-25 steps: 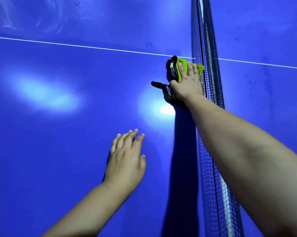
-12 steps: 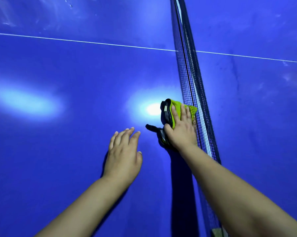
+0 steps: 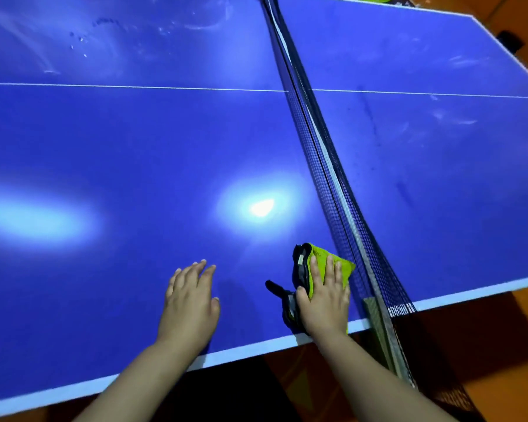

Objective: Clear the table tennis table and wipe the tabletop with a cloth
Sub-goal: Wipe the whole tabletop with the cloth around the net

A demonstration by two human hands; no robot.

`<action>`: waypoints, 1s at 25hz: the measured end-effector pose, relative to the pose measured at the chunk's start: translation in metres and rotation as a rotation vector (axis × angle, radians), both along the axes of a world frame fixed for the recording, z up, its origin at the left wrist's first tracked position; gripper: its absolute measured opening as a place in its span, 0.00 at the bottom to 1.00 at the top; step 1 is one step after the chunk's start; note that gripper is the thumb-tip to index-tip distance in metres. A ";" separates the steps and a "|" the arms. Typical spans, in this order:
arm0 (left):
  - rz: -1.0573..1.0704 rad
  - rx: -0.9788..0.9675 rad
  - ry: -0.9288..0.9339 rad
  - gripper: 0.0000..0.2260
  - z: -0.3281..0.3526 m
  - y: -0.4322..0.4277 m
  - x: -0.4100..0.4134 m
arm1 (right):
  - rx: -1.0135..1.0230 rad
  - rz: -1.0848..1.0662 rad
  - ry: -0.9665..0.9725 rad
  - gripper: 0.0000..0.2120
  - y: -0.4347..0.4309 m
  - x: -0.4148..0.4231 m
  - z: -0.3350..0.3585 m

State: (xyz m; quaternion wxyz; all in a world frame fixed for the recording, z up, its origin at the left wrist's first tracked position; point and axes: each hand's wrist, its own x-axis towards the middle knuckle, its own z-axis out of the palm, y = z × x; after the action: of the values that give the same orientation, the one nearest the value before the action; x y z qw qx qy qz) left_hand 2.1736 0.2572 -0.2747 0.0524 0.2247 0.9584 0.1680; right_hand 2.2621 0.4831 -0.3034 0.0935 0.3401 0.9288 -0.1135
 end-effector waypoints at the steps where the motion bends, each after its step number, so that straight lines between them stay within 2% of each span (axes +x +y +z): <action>1: 0.005 0.005 -0.019 0.26 -0.002 -0.009 0.009 | -0.021 -0.019 -0.009 0.35 -0.010 0.010 0.001; 4: 0.014 0.007 -0.083 0.25 0.000 -0.026 0.041 | -0.068 -0.037 -0.031 0.35 -0.041 0.038 0.010; 7: -0.011 0.012 -0.144 0.24 0.008 -0.027 0.064 | -0.102 0.052 0.000 0.33 -0.068 0.062 0.019; 10: -0.075 0.022 -0.130 0.24 0.023 -0.018 0.075 | -0.159 0.157 0.091 0.28 -0.089 0.087 0.028; 13: -0.138 0.054 -0.182 0.22 0.049 0.005 0.080 | -0.253 0.190 0.256 0.29 -0.097 0.111 0.046; 15: -0.187 0.120 -0.258 0.26 0.072 0.030 0.085 | -0.240 0.187 0.451 0.31 -0.087 0.122 0.067; 18: -0.213 0.324 -0.445 0.27 0.110 0.075 0.100 | -0.215 0.163 0.661 0.33 -0.061 0.134 0.109; 22: -0.211 0.551 -0.589 0.17 0.161 0.155 0.133 | -0.146 0.082 0.869 0.33 0.009 0.169 0.156; 25: -0.253 0.640 -0.562 0.14 0.179 0.221 0.163 | -0.070 0.071 0.948 0.31 0.077 0.203 0.170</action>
State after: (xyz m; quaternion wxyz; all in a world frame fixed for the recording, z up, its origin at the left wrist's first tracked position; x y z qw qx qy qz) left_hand 2.3368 0.4784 -0.0957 0.2590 0.2909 0.7716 0.5029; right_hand 2.4652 0.5598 -0.1335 -0.3253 0.2155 0.8757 -0.2843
